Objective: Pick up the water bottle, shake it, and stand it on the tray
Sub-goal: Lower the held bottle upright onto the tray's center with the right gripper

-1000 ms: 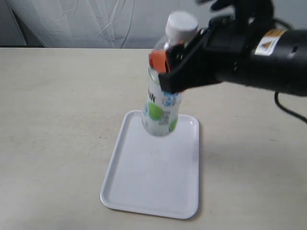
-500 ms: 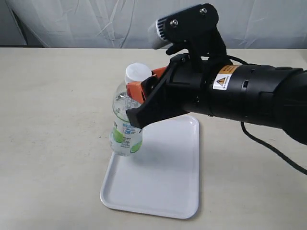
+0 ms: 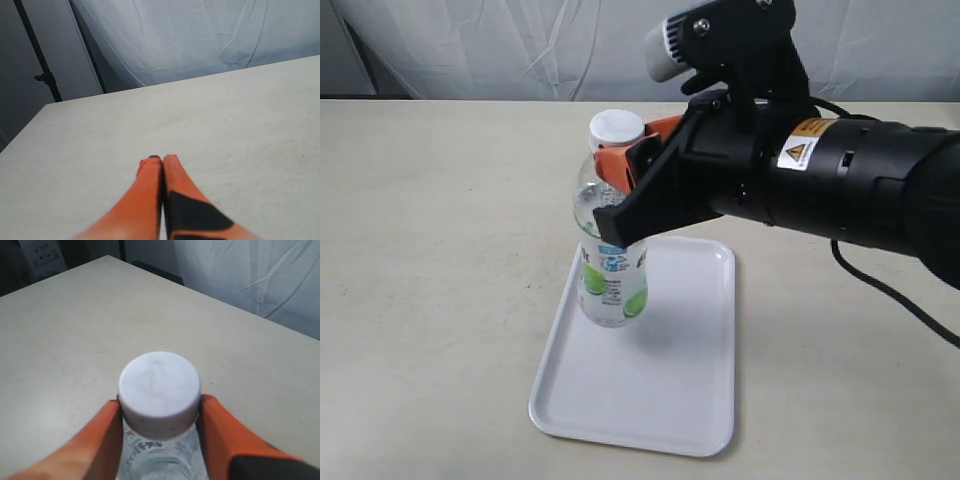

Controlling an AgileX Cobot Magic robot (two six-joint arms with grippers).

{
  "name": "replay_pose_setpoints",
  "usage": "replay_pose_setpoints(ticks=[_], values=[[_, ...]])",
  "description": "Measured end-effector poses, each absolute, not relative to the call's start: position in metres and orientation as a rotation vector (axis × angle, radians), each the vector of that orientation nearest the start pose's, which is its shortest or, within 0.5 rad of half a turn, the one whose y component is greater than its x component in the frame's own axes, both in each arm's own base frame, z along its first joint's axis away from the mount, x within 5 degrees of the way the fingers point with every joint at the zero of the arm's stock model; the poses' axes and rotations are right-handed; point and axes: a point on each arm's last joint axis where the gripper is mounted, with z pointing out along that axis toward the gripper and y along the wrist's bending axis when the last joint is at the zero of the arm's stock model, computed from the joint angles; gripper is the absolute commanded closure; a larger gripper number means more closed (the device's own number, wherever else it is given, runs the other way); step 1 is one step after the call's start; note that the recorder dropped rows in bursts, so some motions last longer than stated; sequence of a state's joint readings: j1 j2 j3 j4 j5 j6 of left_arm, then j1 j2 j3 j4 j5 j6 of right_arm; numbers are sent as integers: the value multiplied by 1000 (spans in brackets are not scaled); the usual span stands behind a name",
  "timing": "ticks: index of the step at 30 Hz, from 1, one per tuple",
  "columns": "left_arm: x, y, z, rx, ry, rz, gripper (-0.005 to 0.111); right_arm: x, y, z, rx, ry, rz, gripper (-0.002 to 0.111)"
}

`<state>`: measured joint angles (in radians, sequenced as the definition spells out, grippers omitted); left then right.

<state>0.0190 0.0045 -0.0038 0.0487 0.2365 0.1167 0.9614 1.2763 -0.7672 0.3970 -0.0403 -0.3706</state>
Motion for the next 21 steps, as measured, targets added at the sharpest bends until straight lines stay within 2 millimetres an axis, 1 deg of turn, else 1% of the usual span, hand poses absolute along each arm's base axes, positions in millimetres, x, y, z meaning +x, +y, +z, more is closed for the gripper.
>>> replay_pose_setpoints(ticks=[3,6,7,10,12,15,19,21], values=[[56,2,193,116,1719,145,106,158,228,288,-902,1797,634,109],[56,2,193,116,1719,145,106,166,222,288,-880,1802,604,109],[56,2,193,116,1719,145,106,170,219,288,-867,1805,588,109],[56,2,193,116,1719,145,106,191,197,292,-769,1818,514,109],[56,2,193,116,1719,145,106,195,189,298,-733,1805,496,109],[56,2,193,116,1719,145,106,191,190,300,-743,1791,508,109],[56,2,193,116,1719,145,106,171,208,300,-827,1770,582,109],[56,2,193,116,1719,145,106,166,212,300,-845,1765,599,109]])
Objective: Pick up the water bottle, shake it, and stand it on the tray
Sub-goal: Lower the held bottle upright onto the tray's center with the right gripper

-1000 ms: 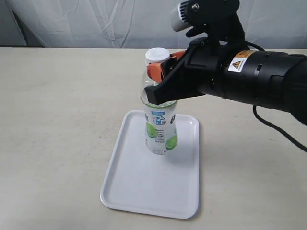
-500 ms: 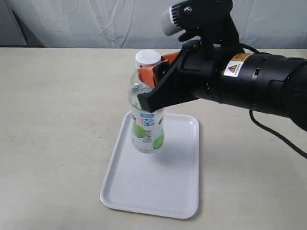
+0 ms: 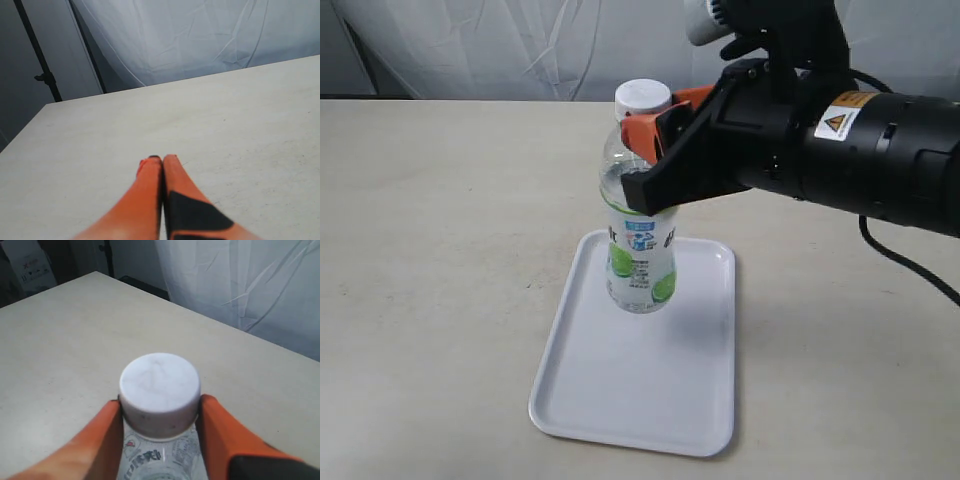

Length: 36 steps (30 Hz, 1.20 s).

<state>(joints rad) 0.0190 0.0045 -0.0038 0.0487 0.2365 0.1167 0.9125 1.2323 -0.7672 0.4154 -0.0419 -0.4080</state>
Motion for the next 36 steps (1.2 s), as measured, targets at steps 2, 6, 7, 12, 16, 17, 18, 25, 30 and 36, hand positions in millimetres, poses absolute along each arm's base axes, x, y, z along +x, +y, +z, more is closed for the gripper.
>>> replay_pose_setpoints(ticks=[2,6,7,12,16,17,18,25,30,36], values=[[56,2,193,116,1719,145,106,167,212,300,-847,1764,594,109],[56,2,193,116,1719,145,106,181,199,298,-817,1783,528,109],[56,2,193,116,1719,145,106,186,194,298,-798,1797,505,109],[56,2,193,116,1719,145,106,211,164,295,-698,1863,404,109],[56,2,193,116,1719,145,106,215,159,296,-664,1874,396,109],[56,2,193,116,1719,145,106,212,161,296,-665,1875,414,109],[56,2,193,116,1719,145,106,209,165,296,-676,1874,434,109],[56,2,193,116,1719,145,106,175,201,297,-825,1821,570,109],[56,2,193,116,1719,145,106,170,206,299,-840,1800,585,109],[56,2,193,116,1719,145,106,184,193,298,-794,1818,527,109]])
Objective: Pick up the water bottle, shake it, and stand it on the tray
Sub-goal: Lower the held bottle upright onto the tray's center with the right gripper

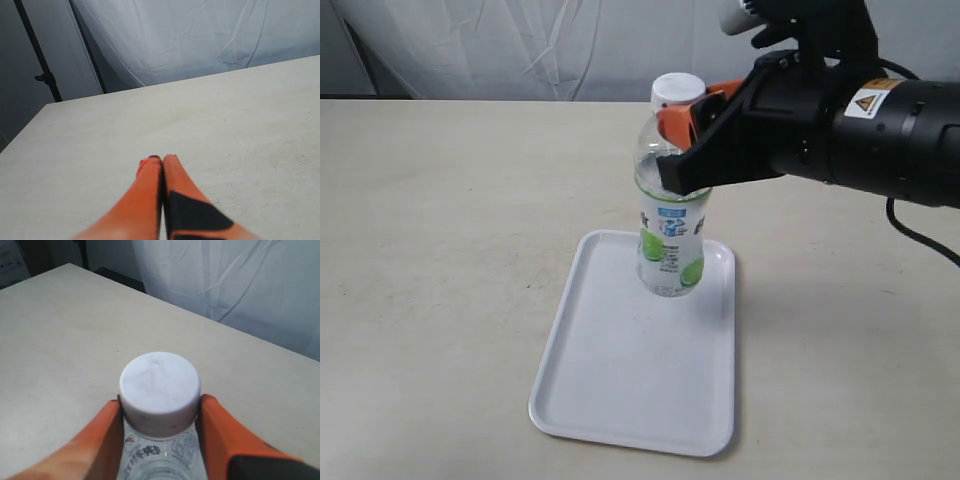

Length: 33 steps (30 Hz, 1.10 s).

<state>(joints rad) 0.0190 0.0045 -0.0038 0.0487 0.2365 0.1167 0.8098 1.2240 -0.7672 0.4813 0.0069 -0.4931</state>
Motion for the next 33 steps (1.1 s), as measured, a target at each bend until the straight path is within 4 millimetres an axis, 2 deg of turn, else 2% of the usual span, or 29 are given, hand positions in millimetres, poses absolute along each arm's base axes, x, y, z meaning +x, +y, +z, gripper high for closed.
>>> replay_pose_setpoints(ticks=[5,9,19,27,33], values=[[56,2,193,116,1719,145,106,196,180,298,-734,1836,480,109],[56,2,193,116,1719,145,106,197,180,298,-732,1836,476,109],[56,2,193,116,1719,145,106,175,204,295,-832,1824,570,109],[56,2,193,116,1719,145,106,181,219,267,-889,1909,546,109],[56,2,193,116,1719,145,106,186,224,257,-891,1930,532,109]])
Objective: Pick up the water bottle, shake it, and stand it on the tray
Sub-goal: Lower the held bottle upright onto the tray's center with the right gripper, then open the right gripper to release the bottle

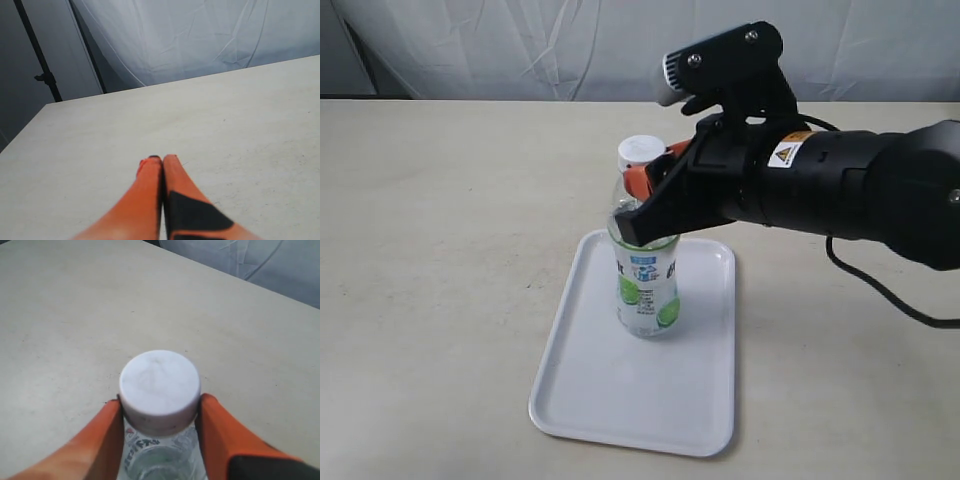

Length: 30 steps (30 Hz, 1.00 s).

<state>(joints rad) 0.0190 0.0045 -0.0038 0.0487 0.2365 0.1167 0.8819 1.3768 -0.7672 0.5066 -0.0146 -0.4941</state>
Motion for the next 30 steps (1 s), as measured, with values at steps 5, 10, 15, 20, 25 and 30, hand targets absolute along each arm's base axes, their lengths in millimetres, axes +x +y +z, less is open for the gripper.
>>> replay_pose_setpoints(ticks=[5,10,15,20,25,30], values=[[56,2,193,116,1719,145,106,188,226,256,-877,1922,525,109],[56,2,193,116,1719,145,106,189,226,256,-857,1928,534,109],[56,2,193,116,1719,145,106,188,226,255,-862,1936,537,90],[56,2,193,116,1719,145,106,186,227,253,-891,1968,546,51],[56,2,193,116,1719,145,106,182,224,258,-905,1971,563,51],[56,2,193,116,1719,145,106,173,215,279,-885,1914,596,51]])
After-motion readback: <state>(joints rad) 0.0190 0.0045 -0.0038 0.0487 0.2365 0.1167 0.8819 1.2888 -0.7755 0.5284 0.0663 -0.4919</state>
